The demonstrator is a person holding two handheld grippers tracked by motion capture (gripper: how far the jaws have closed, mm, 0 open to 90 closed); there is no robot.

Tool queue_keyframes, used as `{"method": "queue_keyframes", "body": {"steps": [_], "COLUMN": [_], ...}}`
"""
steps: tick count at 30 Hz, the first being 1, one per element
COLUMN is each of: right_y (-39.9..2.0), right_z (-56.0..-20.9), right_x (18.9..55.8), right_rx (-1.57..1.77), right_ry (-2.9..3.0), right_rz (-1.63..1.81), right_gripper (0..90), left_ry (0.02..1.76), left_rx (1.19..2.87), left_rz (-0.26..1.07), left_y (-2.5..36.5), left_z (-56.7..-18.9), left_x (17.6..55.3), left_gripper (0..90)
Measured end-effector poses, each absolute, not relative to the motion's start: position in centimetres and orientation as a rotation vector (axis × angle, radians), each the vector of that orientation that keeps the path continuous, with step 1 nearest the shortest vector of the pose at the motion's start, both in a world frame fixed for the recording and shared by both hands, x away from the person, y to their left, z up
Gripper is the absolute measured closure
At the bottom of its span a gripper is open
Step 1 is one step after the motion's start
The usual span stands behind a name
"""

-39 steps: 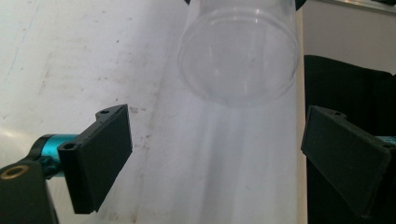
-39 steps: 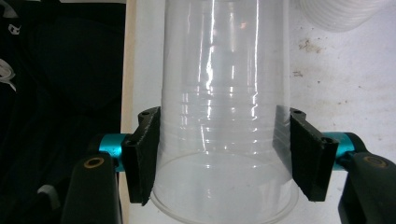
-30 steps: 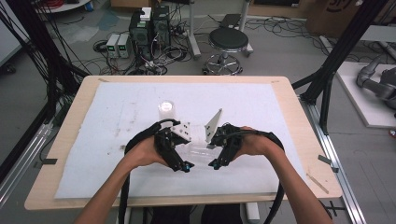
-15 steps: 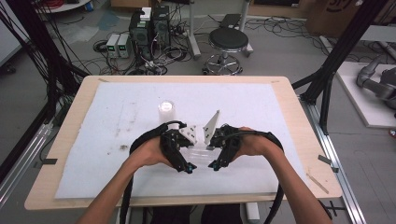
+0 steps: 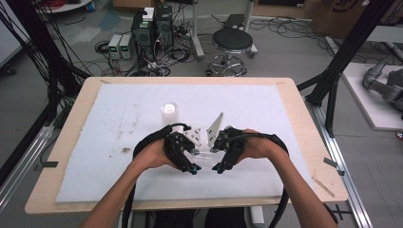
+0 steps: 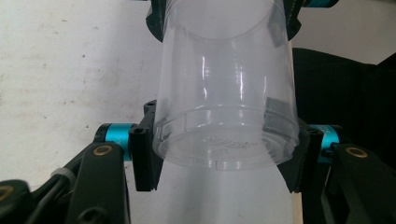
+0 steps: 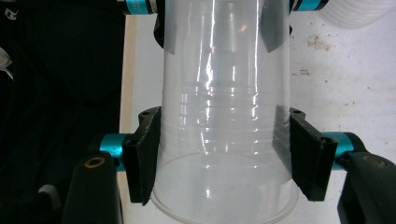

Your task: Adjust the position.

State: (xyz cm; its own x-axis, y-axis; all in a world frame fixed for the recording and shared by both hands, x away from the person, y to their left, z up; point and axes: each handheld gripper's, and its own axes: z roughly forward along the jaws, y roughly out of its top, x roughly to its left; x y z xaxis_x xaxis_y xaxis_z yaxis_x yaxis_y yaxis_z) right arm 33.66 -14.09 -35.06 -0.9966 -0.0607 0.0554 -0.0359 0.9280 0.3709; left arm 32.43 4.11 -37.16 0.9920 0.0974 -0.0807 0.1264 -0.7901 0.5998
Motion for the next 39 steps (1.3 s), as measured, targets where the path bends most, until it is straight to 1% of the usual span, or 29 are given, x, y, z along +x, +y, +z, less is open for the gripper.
{"method": "queue_keyframes", "body": {"steps": [2, 3, 4, 8, 11, 12, 14, 15, 16, 17, 18, 23, 24, 26, 27, 28, 29, 31, 36, 39], "right_y": [-14.1, -14.1, -14.1, -14.3, -14.4, -14.8, -15.1, -15.9, -15.9, -16.5, -16.9, -18.5, -18.8, -19.2, -19.4, -20.0, -20.1, -20.4, -20.7, -20.8], "right_z": [-35.2, -35.2, -35.2, -35.1, -35.0, -34.7, -34.6, -34.4, -34.4, -34.3, -34.2, -33.9, -33.9, -33.9, -33.9, -34.1, -34.2, -34.4, -35.0, -35.4], "right_x": [33.7, 33.7, 33.8, 33.9, 34.0, 33.9, 34.0, 34.0, 34.0, 34.0, 34.0, 33.8, 33.8, 33.8, 33.8, 33.8, 33.8, 33.7, 33.5, 33.5], "right_rx": [0.079, 0.072, 0.070, 0.079, 0.098, 0.060, 0.047, 0.025, 0.025, 0.016, 0.006, -0.055, -0.059, -0.078, -0.083, -0.107, -0.112, -0.126, -0.161, -0.174], "right_ry": [-3.013, -3.013, -3.025, -3.008, -3.008, -2.997, -2.989, -2.967, -2.967, -2.948, -2.939, -2.864, -2.848, -2.833, -2.820, -2.771, -2.759, -2.724, -2.660, -2.631], "right_rz": [-0.589, -0.597, -0.619, -0.682, -0.749, -0.806, -0.855, -0.964, -0.964, -1.042, -1.093, -1.311, -1.353, -1.402, -1.432, -1.521, -1.543, -1.605, -1.684, -1.719], "right_gripper": [26.1, 18.1, 12.9, 13.0, 13.0, 13.0, 13.0, 13.0, 13.0, 13.0, 13.0, 13.0, 13.0, 13.0, 13.0, 13.0, 13.0, 13.0, 13.0, 13.0], "left_ry": [0.160, 0.160, 0.165, 0.153, 0.181, 0.208, 0.205, 0.219, 0.219, 0.252, 0.252, 0.300, 0.315, 0.317, 0.320, 0.318, 0.318, 0.312, 0.305, 0.300], "left_rx": [2.482, 2.482, 2.474, 2.479, 2.443, 2.395, 2.396, 2.348, 2.348, 2.283, 2.283, 2.148, 2.077, 2.045, 2.002, 1.924, 1.924, 1.838, 1.785, 1.784], "left_rz": [-0.056, -0.056, -0.058, -0.053, -0.066, -0.072, -0.059, -0.049, -0.049, -0.047, -0.047, -0.026, -0.007, -0.006, -0.003, 0.008, 0.008, 0.031, 0.037, 0.036], "left_y": [4.1, 4.1, 4.1, 4.2, 4.4, 4.9, 5.2, 5.8, 5.8, 6.5, 6.5, 8.2, 8.9, 9.1, 9.4, 10.0, 10.0, 10.5, 10.8, 10.8], "left_z": [-37.1, -37.1, -37.1, -37.1, -37.4, -38.0, -38.3, -39.1, -39.1, -39.8, -39.8, -41.2, -41.6, -41.7, -41.8, -42.1, -42.1, -42.3, -42.5, -42.5], "left_x": [32.4, 32.4, 32.4, 32.4, 32.3, 32.3, 32.3, 32.1, 32.1, 31.9, 31.9, 31.7, 31.5, 31.5, 31.4, 31.3, 31.3, 31.1, 31.0, 30.9], "left_gripper": [41.4, 41.4, 41.4, 41.5, 41.5, 41.5, 41.5, 41.5, 41.5, 41.5, 41.5, 41.6, 41.5, 41.6, 41.5, 41.6, 41.6, 41.6, 41.6, 41.6]}}
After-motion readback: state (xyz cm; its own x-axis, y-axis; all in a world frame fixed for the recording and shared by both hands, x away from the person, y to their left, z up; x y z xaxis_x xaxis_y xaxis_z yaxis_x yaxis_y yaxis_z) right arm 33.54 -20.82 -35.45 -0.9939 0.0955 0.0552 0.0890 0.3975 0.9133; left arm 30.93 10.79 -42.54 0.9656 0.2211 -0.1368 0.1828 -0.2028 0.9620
